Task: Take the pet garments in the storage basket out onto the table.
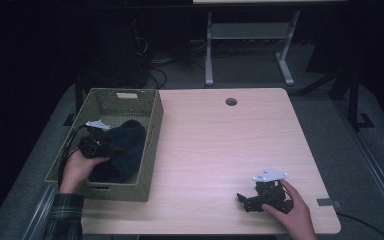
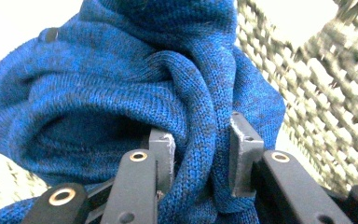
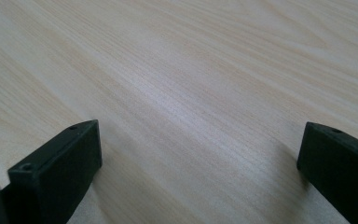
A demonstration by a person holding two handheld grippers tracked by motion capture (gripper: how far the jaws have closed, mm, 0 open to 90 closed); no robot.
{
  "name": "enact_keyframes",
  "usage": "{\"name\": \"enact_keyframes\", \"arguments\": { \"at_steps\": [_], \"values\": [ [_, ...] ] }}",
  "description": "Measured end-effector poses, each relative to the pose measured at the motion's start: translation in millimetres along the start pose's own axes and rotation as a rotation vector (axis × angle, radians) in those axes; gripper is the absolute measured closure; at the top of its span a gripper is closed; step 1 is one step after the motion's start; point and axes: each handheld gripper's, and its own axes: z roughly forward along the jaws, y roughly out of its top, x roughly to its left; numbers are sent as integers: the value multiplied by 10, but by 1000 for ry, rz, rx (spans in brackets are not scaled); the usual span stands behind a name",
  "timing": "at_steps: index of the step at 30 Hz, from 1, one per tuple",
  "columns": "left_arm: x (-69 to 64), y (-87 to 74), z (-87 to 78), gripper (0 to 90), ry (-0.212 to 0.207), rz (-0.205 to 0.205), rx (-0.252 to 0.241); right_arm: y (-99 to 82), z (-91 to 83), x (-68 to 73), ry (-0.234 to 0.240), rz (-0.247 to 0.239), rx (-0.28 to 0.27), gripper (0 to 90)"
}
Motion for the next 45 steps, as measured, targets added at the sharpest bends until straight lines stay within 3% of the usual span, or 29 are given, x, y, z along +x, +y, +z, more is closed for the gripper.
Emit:
{"name": "enact_keyframes", "arguments": {
  "at_steps": [2, 6, 9, 19, 32, 45],
  "values": [
    [15, 6, -68, 677, -5, -10, -59, 0, 0, 0, 0, 1, 0, 0],
    [15, 12, -127, 678, -3, -17, -111, 0, 0, 0, 0, 0, 0, 0],
    [18, 20, -222, 679, -13, -32, -197, 0, 0, 0, 1, 0, 0, 0],
    [-33, 97, -423, 679, -13, -26, -315, 2, 1, 0, 2, 0, 1, 0],
    [-198, 307, -643, 679, -30, 14, -409, 3, 2, -1, 2, -1, 1, 0],
    [-511, 591, -750, 681, -66, 87, -480, 4, 3, -1, 2, 0, 1, 0]
  ]
}}
